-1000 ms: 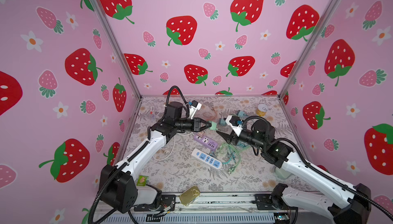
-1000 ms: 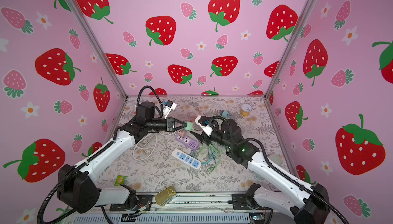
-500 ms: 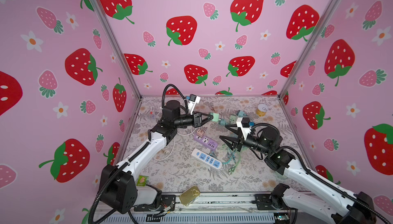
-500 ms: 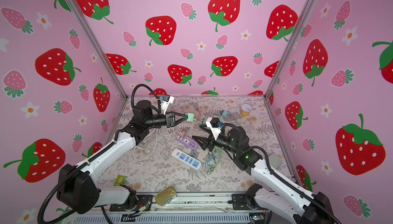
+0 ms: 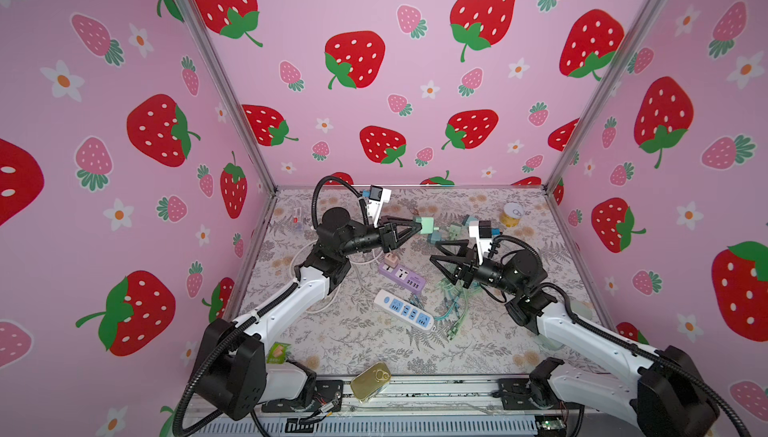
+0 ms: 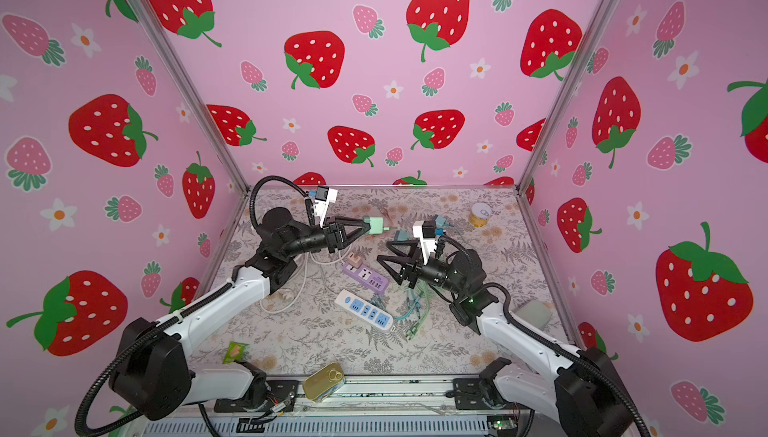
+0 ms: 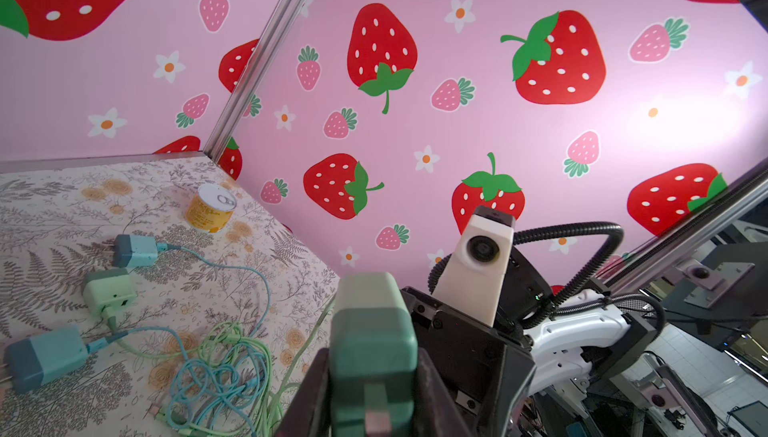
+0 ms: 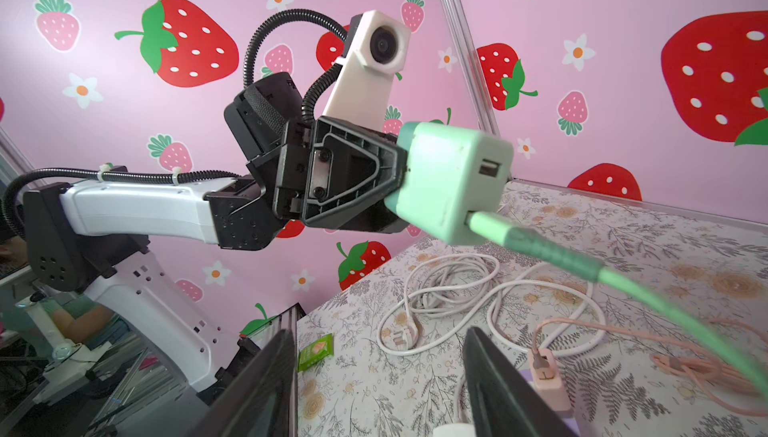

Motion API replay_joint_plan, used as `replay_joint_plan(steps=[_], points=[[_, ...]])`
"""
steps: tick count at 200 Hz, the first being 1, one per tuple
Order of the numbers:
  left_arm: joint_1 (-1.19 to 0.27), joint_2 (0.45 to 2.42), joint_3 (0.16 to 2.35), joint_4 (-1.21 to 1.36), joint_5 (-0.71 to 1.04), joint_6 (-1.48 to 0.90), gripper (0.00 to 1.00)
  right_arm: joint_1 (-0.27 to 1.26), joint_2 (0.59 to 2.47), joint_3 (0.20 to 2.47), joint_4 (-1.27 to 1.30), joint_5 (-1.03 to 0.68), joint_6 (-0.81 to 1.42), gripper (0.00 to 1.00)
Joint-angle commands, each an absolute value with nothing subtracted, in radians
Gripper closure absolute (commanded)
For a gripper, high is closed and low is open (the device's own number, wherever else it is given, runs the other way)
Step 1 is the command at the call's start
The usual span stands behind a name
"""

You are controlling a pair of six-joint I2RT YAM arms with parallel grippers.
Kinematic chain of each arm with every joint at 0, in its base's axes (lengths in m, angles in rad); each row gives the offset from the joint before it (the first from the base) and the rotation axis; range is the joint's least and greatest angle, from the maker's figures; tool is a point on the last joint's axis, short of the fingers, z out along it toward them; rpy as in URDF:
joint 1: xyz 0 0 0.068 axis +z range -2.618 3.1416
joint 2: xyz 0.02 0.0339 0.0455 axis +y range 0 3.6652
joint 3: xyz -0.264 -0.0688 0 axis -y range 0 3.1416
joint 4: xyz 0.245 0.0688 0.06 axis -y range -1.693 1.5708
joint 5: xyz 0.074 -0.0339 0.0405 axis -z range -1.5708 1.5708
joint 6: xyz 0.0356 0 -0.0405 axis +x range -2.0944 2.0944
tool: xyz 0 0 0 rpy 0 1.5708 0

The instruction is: Insert the plug

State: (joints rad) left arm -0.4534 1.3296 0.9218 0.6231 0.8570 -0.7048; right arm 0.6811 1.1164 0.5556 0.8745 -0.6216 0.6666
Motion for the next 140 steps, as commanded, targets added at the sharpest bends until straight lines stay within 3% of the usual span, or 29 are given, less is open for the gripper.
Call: replay_joint_plan(steps=[1,140], points=[[-0.469,1.295,0.920,0.752,0.869,-0.709,1.00,0.664,1.138,0.563,1.039,-0.646,0.770,0.34],[-0.500,1.272,0.859,0.821,0.874,-0.688,1.00,0.659,1.275,0.626,1.310,-0.687,0.905,0.43]])
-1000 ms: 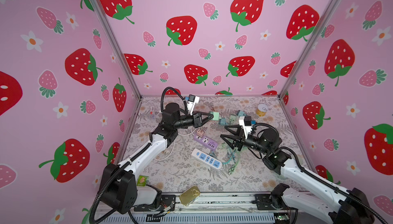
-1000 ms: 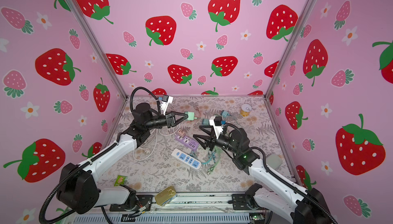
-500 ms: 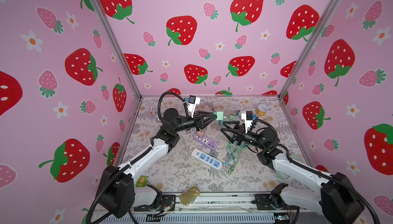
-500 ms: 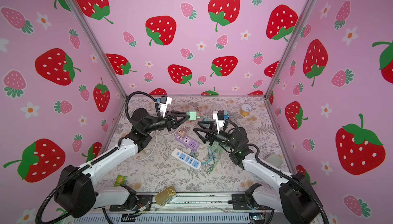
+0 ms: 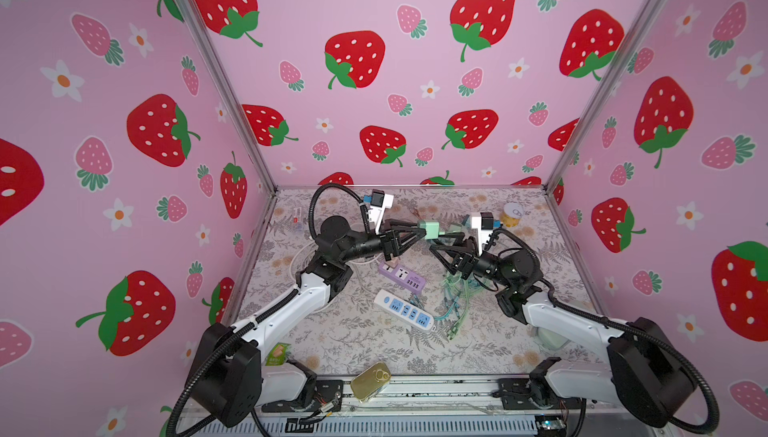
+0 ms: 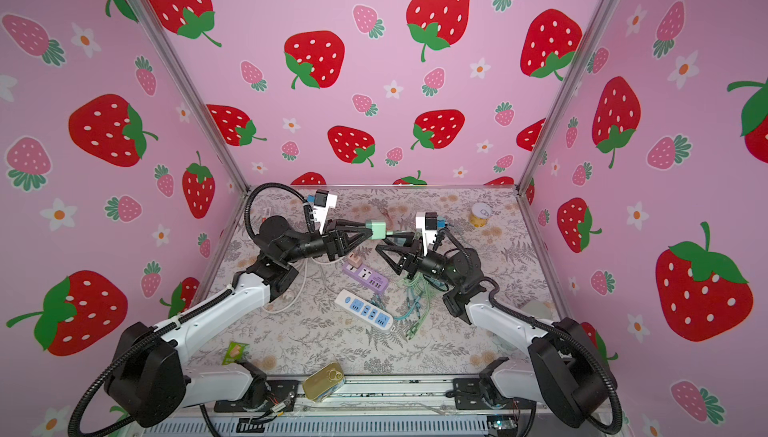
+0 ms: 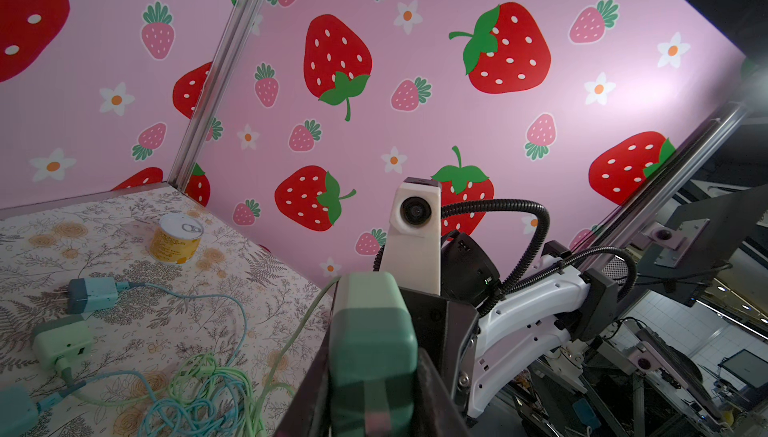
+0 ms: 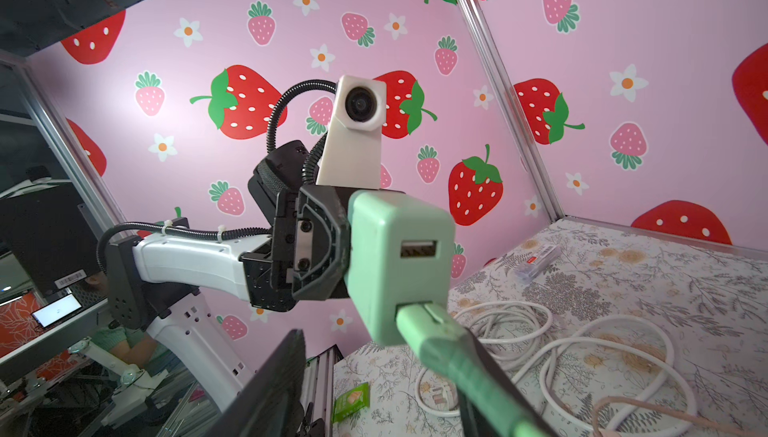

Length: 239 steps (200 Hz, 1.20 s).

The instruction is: Insert the plug

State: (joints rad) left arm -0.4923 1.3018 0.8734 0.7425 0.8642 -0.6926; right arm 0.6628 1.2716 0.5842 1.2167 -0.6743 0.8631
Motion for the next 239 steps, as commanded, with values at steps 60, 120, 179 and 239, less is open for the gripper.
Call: replay_joint_plan(steps=[60,120,179,239], points=[[-0.503,1.253,0.838,0.827,0.876,-0.680,1.00,0.659,1.319,0.661,1.344,-0.680,0.933,0.47],[-0.506,1.258,0.824,0.830,0.844,-0.672,1.00,0.659,1.358,0.675,1.404,-0.688,0.973,0.60],[-0.509,1.266,0.815,0.837,0.847,-0.670,1.00,0.660,1.353,0.686,1.402,-0.701,0.971,0.61],[-0.511,1.278,0.818,0.817,0.826,-0.675,1.00,0.659,1.353,0.693,1.415,-0.724,0.979,0.73]])
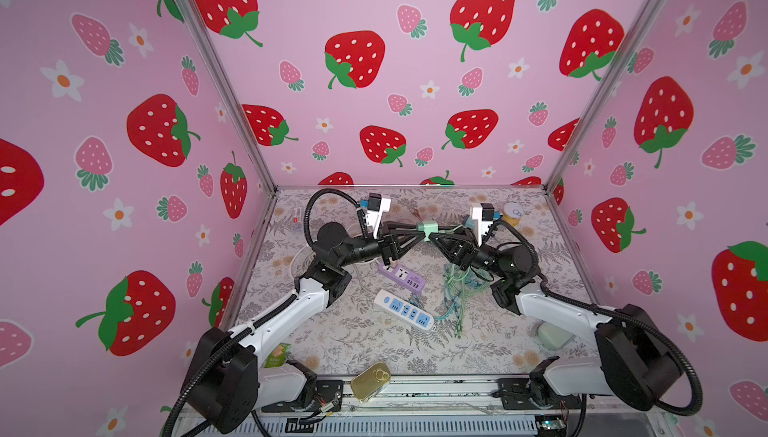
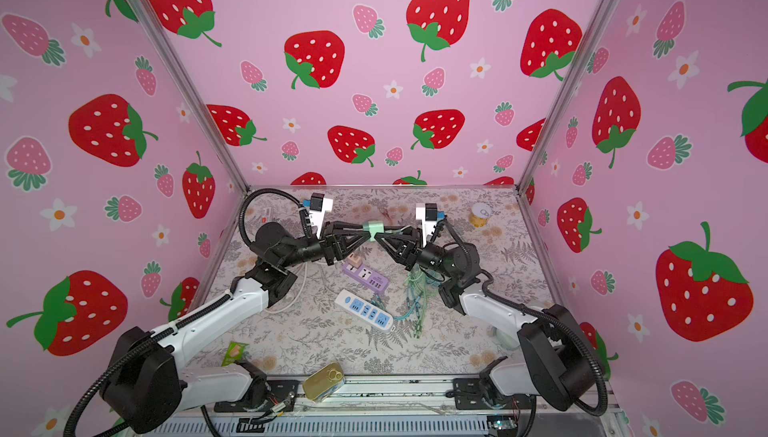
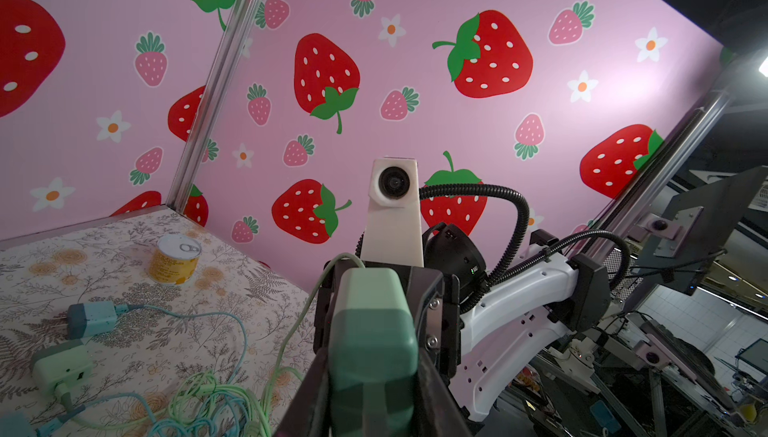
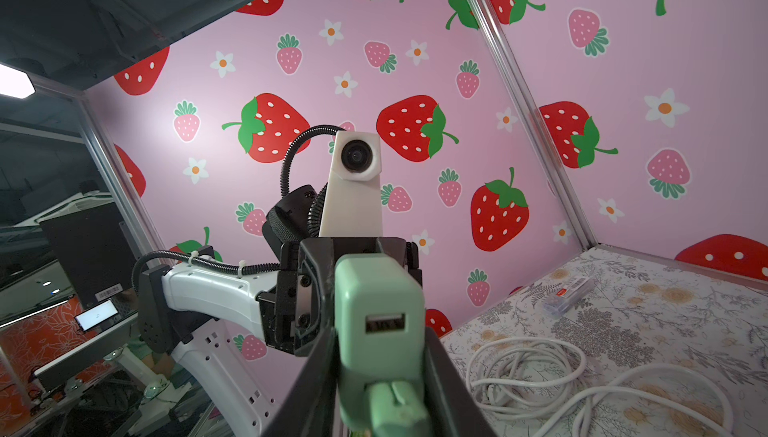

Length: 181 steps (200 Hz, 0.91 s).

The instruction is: Insert the plug

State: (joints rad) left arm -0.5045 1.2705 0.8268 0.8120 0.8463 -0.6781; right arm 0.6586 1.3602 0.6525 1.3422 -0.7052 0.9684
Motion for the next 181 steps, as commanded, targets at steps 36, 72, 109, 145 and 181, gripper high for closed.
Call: replay_joint_plan(steps=[36,72,109,145,181], points=[[-0.509,1.263,0.822,0.765,0.801,-0.658,0.72,0.659,1.317,0.695,1.285,-0.697,0.896,0.81],[-0.508,1.229,0.821,0.709,0.776,-0.628,0.54,0.659,1.273,0.699,1.169,-0.684,0.818,0.85],[-0.503,1.204,0.818,0.681,0.768,-0.615,0.44,0.658,1.241,0.727,1.000,-0.651,0.735,0.91],[-0.500,1.171,0.803,0.612,0.780,-0.586,0.39,0.646,1.199,0.798,0.755,-0.608,0.614,0.95],[-0.495,1.093,0.724,0.555,0.763,-0.548,0.33,0.643,1.158,0.910,0.467,-0.538,0.441,0.95]])
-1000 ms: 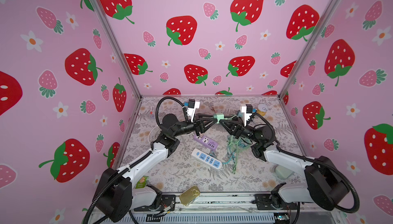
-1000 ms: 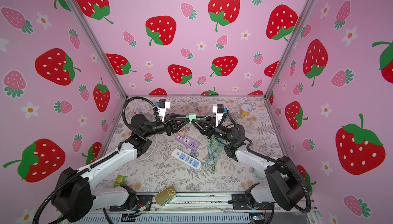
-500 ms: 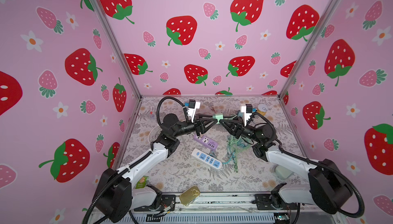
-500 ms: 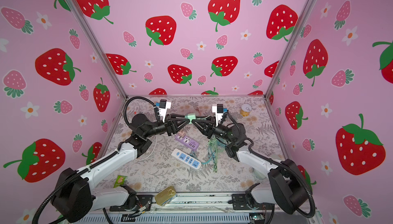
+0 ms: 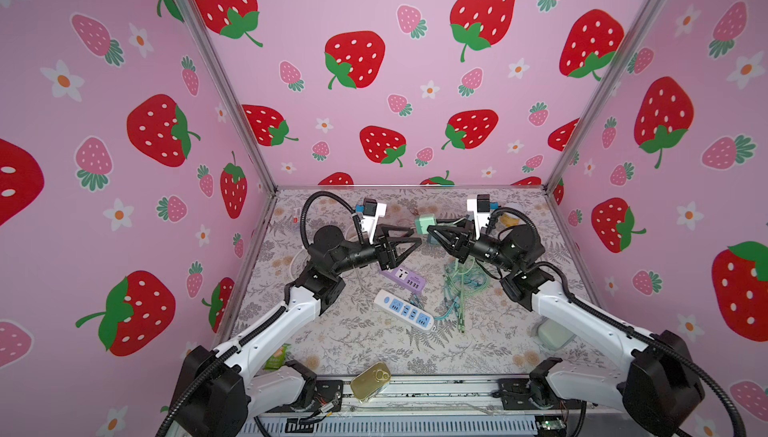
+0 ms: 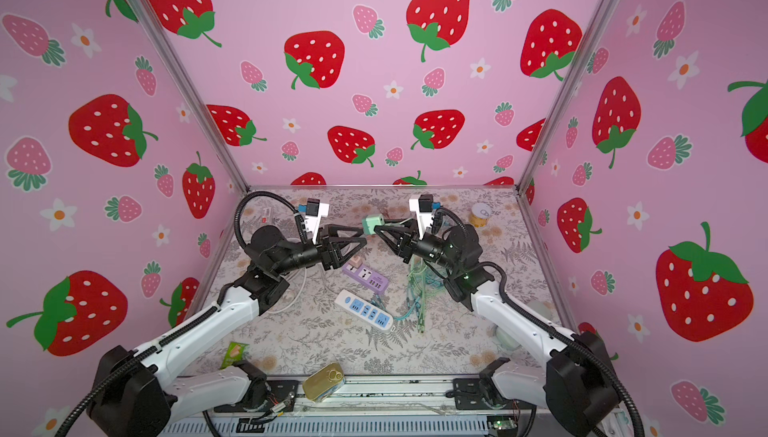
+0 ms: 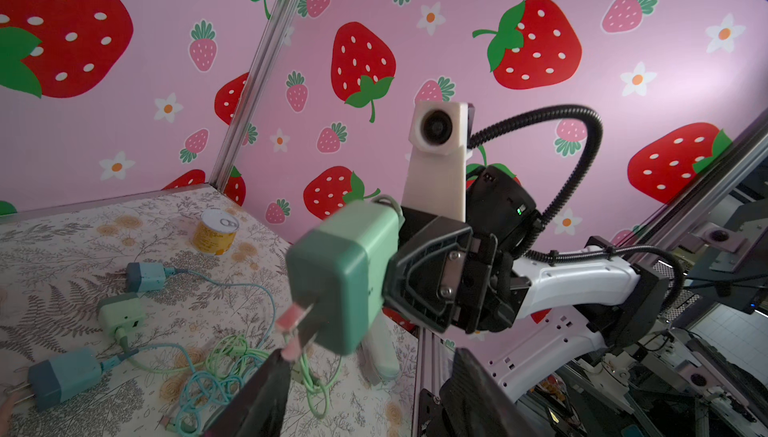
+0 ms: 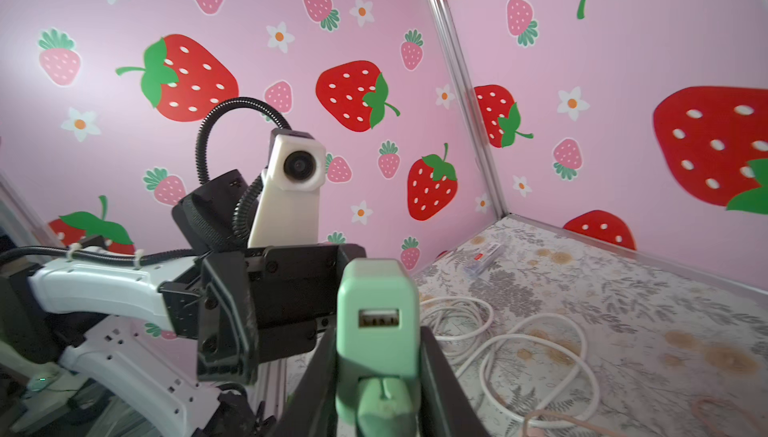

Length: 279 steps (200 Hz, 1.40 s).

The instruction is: Insert the plug

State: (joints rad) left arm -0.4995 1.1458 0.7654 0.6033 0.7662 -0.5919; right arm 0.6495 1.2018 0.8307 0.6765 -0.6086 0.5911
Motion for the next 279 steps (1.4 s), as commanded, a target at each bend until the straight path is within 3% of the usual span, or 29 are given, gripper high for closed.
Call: replay_joint_plan(steps=[1,112,197,279], points=[[-0.494,1.090,0.722,0.552,0.764,-0.546,0.33,0.643,1.157,0.915,0.460,-0.535,0.438,0.95],[-0.486,0.905,0.620,0.087,0.594,-0.354,0.29,0.638,1.351,1.370,0.010,-0.380,0.253,0.96],[-0.486,0.747,0.562,-0.118,0.427,-0.337,0.28,0.638,1.589,1.547,0.025,-0.336,0.195,0.96],[-0.486,0.779,0.524,-0.142,0.254,-0.378,0.29,0.655,1.716,1.654,0.073,-0.379,0.254,0.96]])
